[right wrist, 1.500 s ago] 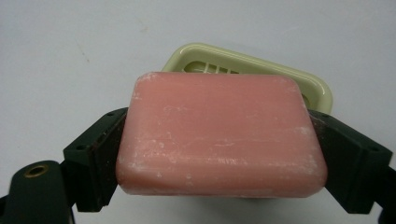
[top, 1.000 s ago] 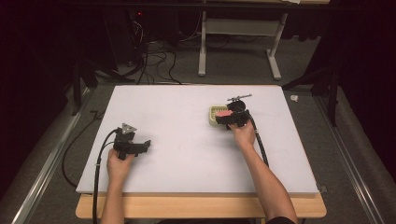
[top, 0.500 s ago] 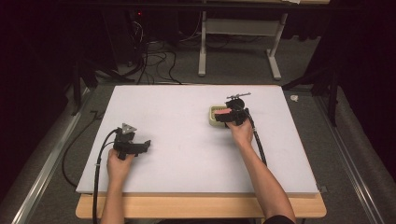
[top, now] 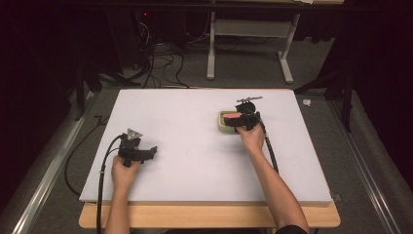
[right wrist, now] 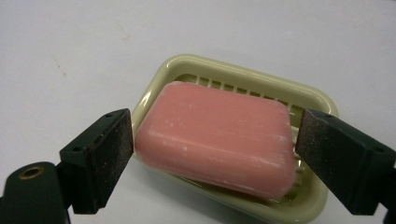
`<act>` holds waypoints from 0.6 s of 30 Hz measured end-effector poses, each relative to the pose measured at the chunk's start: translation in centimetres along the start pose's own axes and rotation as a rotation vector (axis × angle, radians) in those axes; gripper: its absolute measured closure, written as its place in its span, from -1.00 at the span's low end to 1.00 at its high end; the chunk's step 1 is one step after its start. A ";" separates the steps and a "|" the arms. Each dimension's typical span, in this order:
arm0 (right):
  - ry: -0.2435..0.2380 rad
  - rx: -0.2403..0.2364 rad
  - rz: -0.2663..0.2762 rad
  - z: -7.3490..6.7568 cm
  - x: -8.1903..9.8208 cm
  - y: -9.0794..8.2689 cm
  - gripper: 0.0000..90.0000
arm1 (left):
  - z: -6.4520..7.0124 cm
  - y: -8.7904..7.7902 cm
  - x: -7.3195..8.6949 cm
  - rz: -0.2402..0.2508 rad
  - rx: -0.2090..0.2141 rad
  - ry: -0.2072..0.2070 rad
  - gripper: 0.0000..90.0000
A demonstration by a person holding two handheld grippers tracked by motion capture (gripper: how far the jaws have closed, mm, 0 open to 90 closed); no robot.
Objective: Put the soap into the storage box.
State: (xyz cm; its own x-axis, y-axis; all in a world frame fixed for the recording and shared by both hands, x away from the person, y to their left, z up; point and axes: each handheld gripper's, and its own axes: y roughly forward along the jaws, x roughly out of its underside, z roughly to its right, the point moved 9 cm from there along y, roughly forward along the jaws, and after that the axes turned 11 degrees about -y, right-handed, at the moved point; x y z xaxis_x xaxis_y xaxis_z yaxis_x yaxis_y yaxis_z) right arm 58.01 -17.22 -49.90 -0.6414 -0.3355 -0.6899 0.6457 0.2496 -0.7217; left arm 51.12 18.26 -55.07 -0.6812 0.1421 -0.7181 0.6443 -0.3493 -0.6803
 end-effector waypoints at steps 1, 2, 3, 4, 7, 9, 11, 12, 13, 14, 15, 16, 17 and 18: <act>-0.001 0.001 0.004 0.0 -0.1 -0.1 -0.73 | 0.0 0.0 0.0 0.000 0.000 0.000 -0.66; -0.001 0.001 0.008 0.0 -0.1 -0.2 -0.73 | 0.0 0.0 0.0 0.000 0.000 0.000 -0.66; -0.004 0.002 0.007 0.0 -0.1 -0.3 -0.73 | 0.0 0.0 0.0 0.000 0.000 0.000 -0.66; -0.006 0.004 0.007 0.0 -0.1 -0.4 -0.73 | 0.0 0.0 0.0 0.000 0.000 0.000 -0.66; -0.009 0.006 0.009 0.1 -0.1 -0.6 -0.73 | 0.0 0.0 0.0 0.000 0.000 -0.001 -0.66; -0.010 0.009 0.014 0.1 -0.2 -0.9 -0.73 | 0.0 0.0 0.0 0.000 0.000 0.000 -0.66; -0.013 0.009 0.018 0.2 -0.2 -1.1 -0.73 | 0.0 0.0 0.0 0.000 0.000 -0.001 -0.66; -0.013 0.010 0.024 0.1 -0.3 -1.3 -0.72 | 0.0 0.0 0.0 0.000 0.000 -0.001 -0.66; -0.020 0.008 0.036 0.1 -0.5 -1.7 -0.71 | 0.0 0.0 0.0 0.000 -0.001 0.000 -0.66; -0.020 0.008 0.044 0.1 -0.6 -1.9 -0.71 | 0.0 0.0 0.0 0.000 0.000 0.000 -0.66; -0.020 0.008 0.044 0.1 -0.6 -1.9 -0.71 | 0.0 0.0 0.0 0.000 0.000 0.000 -0.66; -0.029 0.008 0.050 0.1 -0.6 -2.2 -0.71 | 0.0 0.0 0.0 0.000 0.000 0.000 -0.66; -0.035 0.009 0.056 0.1 -0.7 -2.7 -0.70 | 0.0 0.0 0.0 0.000 0.000 -0.001 -0.66; -0.039 0.010 0.058 0.1 -0.7 -2.8 -0.70 | 0.0 0.0 0.0 0.000 0.000 -0.001 -0.66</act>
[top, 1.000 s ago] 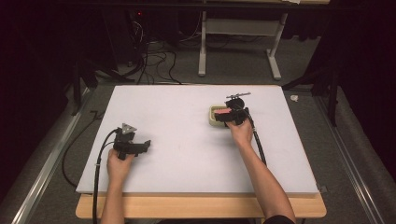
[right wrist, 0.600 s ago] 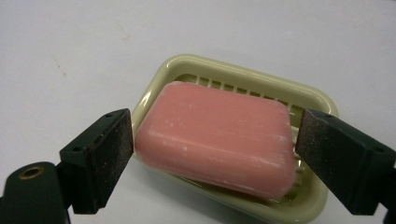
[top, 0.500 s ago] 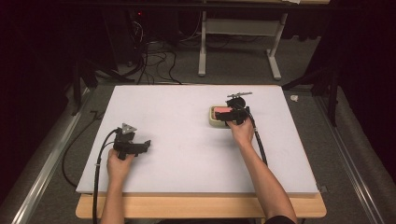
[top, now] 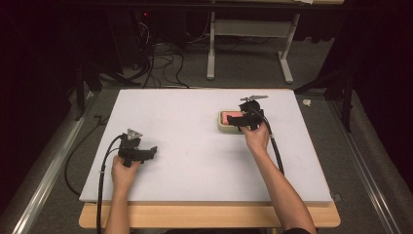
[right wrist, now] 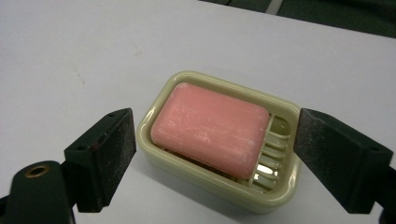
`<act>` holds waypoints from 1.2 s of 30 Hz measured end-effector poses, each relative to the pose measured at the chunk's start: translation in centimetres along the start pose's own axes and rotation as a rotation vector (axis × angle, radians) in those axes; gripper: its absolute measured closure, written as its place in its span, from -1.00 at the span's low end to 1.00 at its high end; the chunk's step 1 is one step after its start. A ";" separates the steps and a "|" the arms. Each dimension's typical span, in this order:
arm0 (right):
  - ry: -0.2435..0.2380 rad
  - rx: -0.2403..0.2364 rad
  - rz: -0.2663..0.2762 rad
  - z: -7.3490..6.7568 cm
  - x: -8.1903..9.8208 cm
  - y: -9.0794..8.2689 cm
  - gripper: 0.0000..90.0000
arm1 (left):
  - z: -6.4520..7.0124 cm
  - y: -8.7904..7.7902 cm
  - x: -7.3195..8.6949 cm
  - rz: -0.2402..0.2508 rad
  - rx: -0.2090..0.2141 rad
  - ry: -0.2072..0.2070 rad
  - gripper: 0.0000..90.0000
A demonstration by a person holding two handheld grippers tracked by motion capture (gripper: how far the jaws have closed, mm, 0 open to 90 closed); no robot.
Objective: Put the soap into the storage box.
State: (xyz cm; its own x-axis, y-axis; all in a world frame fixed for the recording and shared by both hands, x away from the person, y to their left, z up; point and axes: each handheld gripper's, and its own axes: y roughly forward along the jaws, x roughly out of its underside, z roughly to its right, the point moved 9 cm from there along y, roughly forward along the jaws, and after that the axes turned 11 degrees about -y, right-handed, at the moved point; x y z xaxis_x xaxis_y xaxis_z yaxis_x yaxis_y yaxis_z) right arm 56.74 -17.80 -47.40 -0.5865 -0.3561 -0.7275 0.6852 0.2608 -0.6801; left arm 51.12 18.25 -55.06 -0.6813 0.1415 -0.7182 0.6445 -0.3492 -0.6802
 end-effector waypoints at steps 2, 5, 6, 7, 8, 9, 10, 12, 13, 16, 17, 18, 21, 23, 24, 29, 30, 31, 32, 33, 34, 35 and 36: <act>-0.011 0.002 0.008 0.1 -0.1 -0.5 -0.70 | 0.0 0.0 0.0 0.000 0.000 0.000 -0.66; -0.014 0.002 0.024 0.3 -0.2 -1.3 -0.69 | 0.0 0.0 0.0 0.000 0.000 0.000 -0.66; -0.020 0.002 0.030 0.3 -0.2 -1.6 -0.69 | 0.0 0.0 0.0 0.000 0.000 0.000 -0.66; -0.023 0.002 0.034 0.4 -0.3 -1.7 -0.69 | 0.0 0.0 0.0 0.000 0.000 0.000 -0.66; -0.021 0.003 0.037 0.4 -0.3 -1.9 -0.69 | 0.0 0.0 0.0 0.000 0.000 0.000 -0.66; -0.023 0.001 0.039 0.4 -0.3 -2.1 -0.69 | 0.0 0.0 0.0 0.000 0.000 0.000 -0.66; -0.023 0.001 0.041 0.4 -0.3 -2.2 -0.69 | 0.0 0.0 0.0 0.000 0.000 0.000 -0.66; -0.028 0.003 0.049 0.5 -0.2 -2.4 -0.68 | 0.0 0.0 0.0 0.000 0.000 0.000 -0.66; -0.023 0.003 0.052 0.5 -0.1 -2.4 -0.68 | 0.0 0.0 0.0 0.000 0.000 0.000 -0.66; -0.014 0.002 0.054 0.9 0.4 -2.7 -0.68 | 0.0 0.0 0.0 0.000 0.000 0.000 -0.66; -0.011 0.003 0.054 1.0 0.5 -2.8 -0.68 | 0.0 0.0 0.0 0.000 0.000 0.000 -0.66; -0.009 0.004 0.056 1.1 0.6 -2.9 -0.67 | 0.0 0.0 0.0 0.000 0.000 0.000 -0.66; 0.001 0.004 0.054 1.5 0.8 -3.3 -0.67 | 0.0 0.0 0.0 0.000 0.000 0.000 -0.66; -0.001 0.006 0.059 1.7 0.9 -3.5 -0.67 | 0.0 0.0 0.0 0.000 0.000 0.000 -0.66; 0.002 0.006 0.060 1.7 0.9 -3.7 -0.67 | 0.0 0.0 0.0 0.000 0.000 0.000 -0.66; 0.000 0.006 0.074 1.8 1.1 -4.1 -0.66 | 0.0 0.0 0.0 0.000 0.000 0.000 -0.66; -0.001 0.007 0.076 1.8 1.2 -4.1 -0.66 | 0.0 0.0 0.0 0.000 0.000 0.000 -0.66; 0.000 0.008 0.076 1.8 1.3 -4.2 -0.66 | 0.0 0.0 0.0 0.000 0.001 0.000 -0.66; 0.005 0.008 0.076 1.9 1.5 -4.3 -0.66 | 0.0 0.0 0.0 0.000 0.000 0.000 -0.66; 0.006 0.009 0.078 2.0 1.5 -4.3 -0.65 | 0.0 0.0 0.0 0.000 0.000 0.000 -0.66; 0.009 0.009 0.080 2.1 1.6 -4.4 -0.65 | 0.0 0.0 0.0 0.000 0.000 0.000 -0.66; 0.012 0.009 0.083 2.2 1.7 -4.5 -0.65 | 0.0 0.0 0.0 0.000 0.000 0.000 -0.66; 0.014 0.009 0.082 2.2 1.8 -4.6 -0.65 | 0.0 0.0 0.0 0.000 0.000 0.000 -0.66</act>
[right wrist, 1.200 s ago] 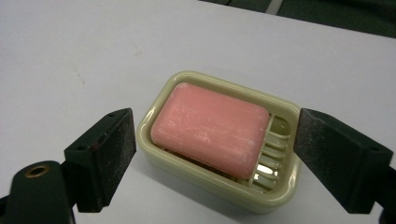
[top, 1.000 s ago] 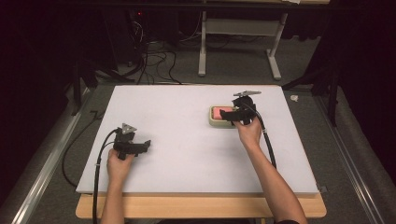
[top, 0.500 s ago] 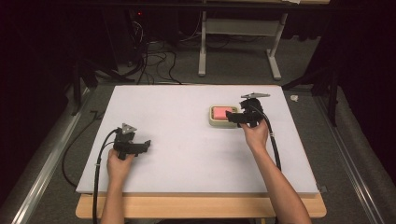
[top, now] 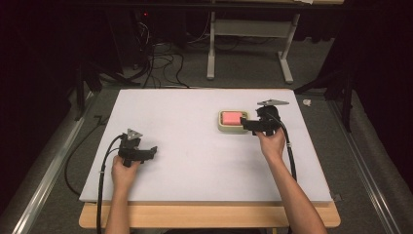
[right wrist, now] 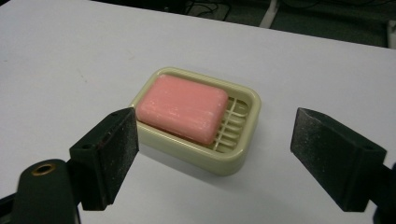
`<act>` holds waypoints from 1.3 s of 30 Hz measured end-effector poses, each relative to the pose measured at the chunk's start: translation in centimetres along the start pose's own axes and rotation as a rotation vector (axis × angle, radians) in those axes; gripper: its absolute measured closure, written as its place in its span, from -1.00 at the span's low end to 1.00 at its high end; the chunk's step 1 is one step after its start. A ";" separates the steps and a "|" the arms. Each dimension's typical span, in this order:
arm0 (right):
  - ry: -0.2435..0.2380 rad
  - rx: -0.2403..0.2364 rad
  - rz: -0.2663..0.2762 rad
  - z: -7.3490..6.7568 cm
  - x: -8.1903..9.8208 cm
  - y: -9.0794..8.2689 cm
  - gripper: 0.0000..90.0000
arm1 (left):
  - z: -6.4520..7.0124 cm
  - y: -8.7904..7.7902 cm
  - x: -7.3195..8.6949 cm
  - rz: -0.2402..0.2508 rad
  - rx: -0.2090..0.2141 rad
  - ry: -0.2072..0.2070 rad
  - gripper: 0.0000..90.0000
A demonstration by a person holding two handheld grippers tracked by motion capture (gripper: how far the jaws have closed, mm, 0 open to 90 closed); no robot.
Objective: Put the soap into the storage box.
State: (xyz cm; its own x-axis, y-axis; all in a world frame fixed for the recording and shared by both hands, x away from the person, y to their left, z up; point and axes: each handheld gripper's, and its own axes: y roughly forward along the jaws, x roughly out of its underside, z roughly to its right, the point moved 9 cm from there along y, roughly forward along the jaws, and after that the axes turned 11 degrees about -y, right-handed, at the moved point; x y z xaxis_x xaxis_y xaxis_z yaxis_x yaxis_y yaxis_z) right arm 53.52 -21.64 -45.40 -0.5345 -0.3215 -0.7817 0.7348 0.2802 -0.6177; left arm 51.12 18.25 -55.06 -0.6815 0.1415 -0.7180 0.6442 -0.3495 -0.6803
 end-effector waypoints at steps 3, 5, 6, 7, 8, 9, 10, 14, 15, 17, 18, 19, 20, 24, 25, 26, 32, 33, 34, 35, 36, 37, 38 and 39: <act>0.004 0.003 0.002 0.3 0.1 -0.4 -0.65 | 0.0 0.0 0.0 0.000 0.000 0.000 -0.66; 0.010 0.006 0.012 0.5 0.0 -0.8 -0.65 | 0.0 0.0 0.0 0.000 0.000 0.000 -0.66; 0.014 0.007 0.015 0.6 0.0 -0.9 -0.65 | 0.0 0.0 0.0 0.000 0.000 0.000 -0.66; 0.013 0.009 0.018 0.6 0.0 -1.1 -0.65 | 0.0 0.0 0.0 0.000 0.000 0.000 -0.66; 0.012 0.009 0.020 0.7 0.0 -1.2 -0.65 | 0.0 0.0 0.0 0.000 0.000 0.000 -0.66; 0.009 0.011 0.021 0.7 0.0 -1.3 -0.65 | 0.0 0.0 0.0 0.000 0.000 0.000 -0.66; 0.009 0.013 0.026 0.7 0.0 -1.4 -0.65 | 0.0 0.0 0.0 0.000 0.000 0.000 -0.66; 0.014 0.021 0.034 0.9 0.3 -1.6 -0.63 | 0.0 0.0 0.0 0.000 0.000 0.000 -0.66; 0.015 0.022 0.033 1.0 0.3 -1.6 -0.63 | 0.0 0.0 0.0 0.000 0.000 0.000 -0.66; 0.018 0.023 0.034 1.0 0.4 -1.6 -0.63 | 0.0 0.0 0.0 0.000 0.000 0.000 -0.66; 0.019 0.023 0.035 1.1 0.5 -1.7 -0.63 | 0.0 0.0 0.0 0.000 0.000 0.000 -0.66; 0.018 0.024 0.036 1.1 0.5 -1.7 -0.63 | 0.0 0.0 0.0 0.000 0.000 0.000 -0.66; 0.020 0.024 0.039 1.1 0.5 -1.8 -0.62 | 0.0 0.0 0.0 0.000 0.000 0.000 -0.66; 0.023 0.026 0.042 1.3 0.7 -2.1 -0.62 | 0.0 0.0 0.0 0.000 0.000 0.000 -0.66; 0.026 0.028 0.042 1.4 1.0 -2.3 -0.62 | 0.0 0.0 0.0 0.000 0.000 0.000 -0.66; 0.031 0.030 0.042 1.5 1.0 -2.4 -0.62 | 0.0 0.0 0.0 0.000 0.000 0.000 -0.66; 0.042 0.035 0.054 1.9 1.5 -3.1 -0.61 | 0.0 0.0 0.0 0.000 0.000 0.000 -0.66; 0.045 0.036 0.056 2.0 1.6 -3.1 -0.61 | 0.0 0.0 0.0 0.000 0.000 0.000 -0.66; 0.046 0.036 0.056 2.0 1.7 -3.2 -0.61 | 0.0 0.0 0.0 0.000 0.000 0.000 -0.66; 0.051 0.037 0.058 2.1 1.8 -3.3 -0.60 | 0.0 0.0 0.0 0.000 -0.001 0.000 -0.66; 0.049 0.038 0.060 2.2 1.9 -3.3 -0.60 | 0.0 0.0 0.0 0.000 0.000 0.000 -0.66; 0.052 0.037 0.058 2.3 2.0 -3.3 -0.60 | 0.0 0.0 0.0 0.000 0.000 0.000 -0.66; 0.048 0.039 0.055 2.3 2.1 -3.4 -0.60 | 0.0 0.0 0.0 0.000 0.000 0.000 -0.66; 0.049 0.039 0.056 2.3 2.2 -3.4 -0.60 | 0.0 0.0 0.0 0.000 0.000 0.000 -0.66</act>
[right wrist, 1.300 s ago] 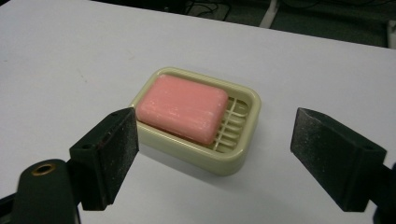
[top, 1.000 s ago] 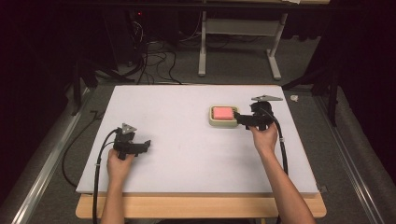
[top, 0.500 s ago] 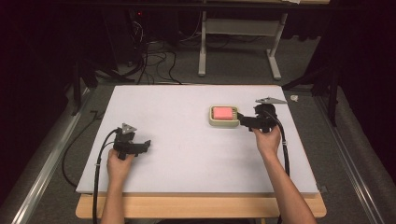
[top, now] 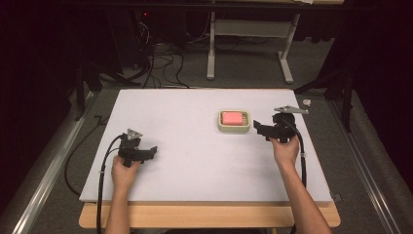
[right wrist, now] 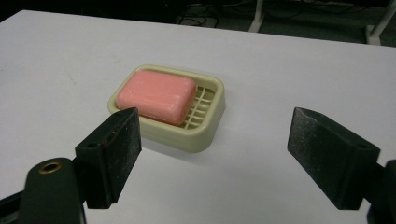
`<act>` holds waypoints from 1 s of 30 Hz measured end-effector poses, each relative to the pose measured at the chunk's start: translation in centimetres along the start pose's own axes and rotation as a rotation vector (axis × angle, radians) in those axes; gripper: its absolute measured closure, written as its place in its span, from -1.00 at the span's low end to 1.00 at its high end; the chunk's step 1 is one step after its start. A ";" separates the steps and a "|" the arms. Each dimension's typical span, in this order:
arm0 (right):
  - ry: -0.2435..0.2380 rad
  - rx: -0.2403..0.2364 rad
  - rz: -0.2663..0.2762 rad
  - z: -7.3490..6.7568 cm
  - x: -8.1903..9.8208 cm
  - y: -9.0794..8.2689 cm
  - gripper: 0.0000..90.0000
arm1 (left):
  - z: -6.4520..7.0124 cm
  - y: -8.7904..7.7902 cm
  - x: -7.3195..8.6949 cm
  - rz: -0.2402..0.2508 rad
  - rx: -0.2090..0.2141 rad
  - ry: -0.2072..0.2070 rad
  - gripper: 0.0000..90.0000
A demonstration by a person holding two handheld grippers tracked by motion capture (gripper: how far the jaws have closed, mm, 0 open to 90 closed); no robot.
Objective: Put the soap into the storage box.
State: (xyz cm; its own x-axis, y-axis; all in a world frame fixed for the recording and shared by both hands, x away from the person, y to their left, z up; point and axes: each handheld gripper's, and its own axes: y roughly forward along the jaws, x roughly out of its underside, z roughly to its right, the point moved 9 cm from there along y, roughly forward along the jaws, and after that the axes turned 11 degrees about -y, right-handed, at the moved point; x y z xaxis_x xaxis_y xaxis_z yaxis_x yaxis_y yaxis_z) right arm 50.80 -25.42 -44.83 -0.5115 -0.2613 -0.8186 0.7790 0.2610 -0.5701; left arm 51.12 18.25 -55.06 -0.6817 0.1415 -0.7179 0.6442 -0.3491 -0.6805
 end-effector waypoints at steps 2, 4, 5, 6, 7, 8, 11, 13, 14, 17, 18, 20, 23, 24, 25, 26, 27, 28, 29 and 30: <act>0.000 -0.005 -0.004 0.0 0.2 -0.1 -0.60 | 0.0 0.0 0.0 0.000 0.000 0.000 -0.66; -0.001 -0.002 0.003 0.1 0.2 -0.3 -0.60 | 0.0 0.0 0.0 0.000 0.000 0.000 -0.66; 0.001 -0.004 0.004 0.1 0.2 -0.4 -0.59 | 0.0 0.0 0.0 0.000 0.000 0.000 -0.66; 0.002 -0.006 0.006 0.1 0.3 -0.4 -0.59 | 0.0 0.0 0.0 0.000 0.000 0.000 -0.66; -0.001 -0.009 0.008 0.1 0.4 -0.5 -0.59 | 0.0 0.0 0.0 0.000 0.000 0.000 -0.66; 0.000 -0.014 0.008 0.1 0.5 -0.5 -0.58 | 0.0 0.0 0.0 0.000 0.000 0.000 -0.66; 0.000 -0.010 0.007 0.2 0.9 -0.8 -0.58 | 0.0 0.0 0.0 0.000 0.000 0.000 -0.66; 0.006 -0.008 0.016 0.3 1.1 -1.1 -0.58 | 0.0 0.0 0.0 0.000 -0.001 0.000 -0.66; 0.008 -0.005 0.018 0.4 1.2 -1.2 -0.58 | 0.0 0.0 0.0 0.001 -0.001 0.000 -0.66; 0.017 -0.004 0.020 0.5 1.7 -1.6 -0.58 | 0.0 0.0 0.0 0.001 -0.001 0.000 -0.66; 0.016 -0.003 0.020 0.6 1.8 -1.6 -0.57 | 0.0 0.0 0.0 0.001 -0.001 0.001 -0.66; 0.026 -0.004 0.019 0.6 2.1 -1.8 -0.57 | 0.0 0.0 0.0 0.001 -0.001 0.000 -0.66; 0.027 -0.001 0.016 0.8 2.6 -1.9 -0.57 | 0.0 0.0 0.0 0.001 -0.001 0.000 -0.66; 0.035 -0.002 0.016 0.8 2.7 -2.0 -0.57 | 0.0 0.0 0.0 0.001 -0.001 0.000 -0.66; 0.035 -0.002 0.017 0.8 2.8 -2.0 -0.57 | 0.0 0.0 0.0 0.001 -0.001 0.001 -0.66; 0.040 -0.002 0.015 0.9 2.9 -2.1 -0.57 | 0.0 0.0 0.0 0.001 -0.001 0.000 -0.66; 0.039 -0.001 0.016 0.9 3.1 -2.1 -0.57 | 0.0 0.0 0.0 0.001 -0.001 0.000 -0.66; 0.042 -0.001 0.014 1.0 3.2 -2.1 -0.57 | 0.0 0.0 0.0 0.001 -0.001 0.000 -0.66; 0.041 -0.001 0.014 1.0 3.3 -2.1 -0.57 | 0.0 0.0 0.0 0.001 -0.002 0.000 -0.66; 0.046 -0.001 0.013 1.0 3.5 -2.2 -0.57 | 0.0 0.0 0.0 0.001 -0.001 0.000 -0.66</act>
State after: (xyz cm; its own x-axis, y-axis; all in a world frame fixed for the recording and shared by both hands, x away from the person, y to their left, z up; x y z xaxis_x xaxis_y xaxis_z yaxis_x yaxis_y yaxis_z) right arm 47.70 -27.82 -46.34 -0.5175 -0.2151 -0.8282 0.7852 0.2654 -0.5596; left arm 51.11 18.24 -55.06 -0.6810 0.1414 -0.7185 0.6453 -0.3479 -0.6801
